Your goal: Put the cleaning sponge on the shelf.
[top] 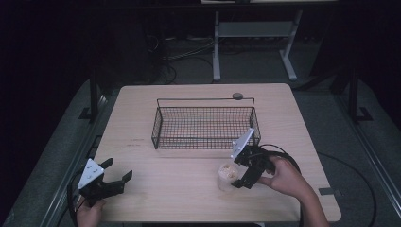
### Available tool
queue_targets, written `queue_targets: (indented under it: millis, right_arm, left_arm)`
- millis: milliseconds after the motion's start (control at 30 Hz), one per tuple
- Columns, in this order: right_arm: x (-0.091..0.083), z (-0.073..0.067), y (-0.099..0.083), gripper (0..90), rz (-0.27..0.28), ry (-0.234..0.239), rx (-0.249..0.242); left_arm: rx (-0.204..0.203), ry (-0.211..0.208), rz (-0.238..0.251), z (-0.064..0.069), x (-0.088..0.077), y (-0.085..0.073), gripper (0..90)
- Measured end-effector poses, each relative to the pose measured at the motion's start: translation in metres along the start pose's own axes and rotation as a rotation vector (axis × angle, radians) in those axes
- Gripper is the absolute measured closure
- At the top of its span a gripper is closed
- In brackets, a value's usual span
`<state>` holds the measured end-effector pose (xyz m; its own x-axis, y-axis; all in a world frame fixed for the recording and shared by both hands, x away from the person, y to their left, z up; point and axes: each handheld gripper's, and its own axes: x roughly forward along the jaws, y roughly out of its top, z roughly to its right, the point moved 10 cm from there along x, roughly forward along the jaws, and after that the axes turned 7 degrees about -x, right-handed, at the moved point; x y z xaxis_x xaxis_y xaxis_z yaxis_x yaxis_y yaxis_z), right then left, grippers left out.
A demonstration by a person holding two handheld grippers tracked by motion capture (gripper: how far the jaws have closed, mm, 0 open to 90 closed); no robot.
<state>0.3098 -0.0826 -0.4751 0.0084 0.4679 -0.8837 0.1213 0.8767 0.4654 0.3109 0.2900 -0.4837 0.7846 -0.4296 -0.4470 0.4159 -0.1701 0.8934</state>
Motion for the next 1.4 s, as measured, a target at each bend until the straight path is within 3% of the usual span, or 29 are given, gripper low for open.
queue_targets:
  millis: [733,1233,1400]
  right_arm:
    - [0.019,0.004,0.007,16.0,-0.050,0.035,0.001]
    - [0.028,0.008,0.014,16.2,-0.112,0.042,-0.024]
    - [0.030,0.007,0.015,21.0,-0.126,0.058,-0.021]
  left_arm:
    - [-0.005,0.003,0.006,-0.001,-0.001,0.001,13.9]
    - [-0.011,0.001,0.014,-0.001,-0.002,0.002,13.9]
    - [-0.012,0.001,0.015,-0.001,-0.002,0.002,13.9]
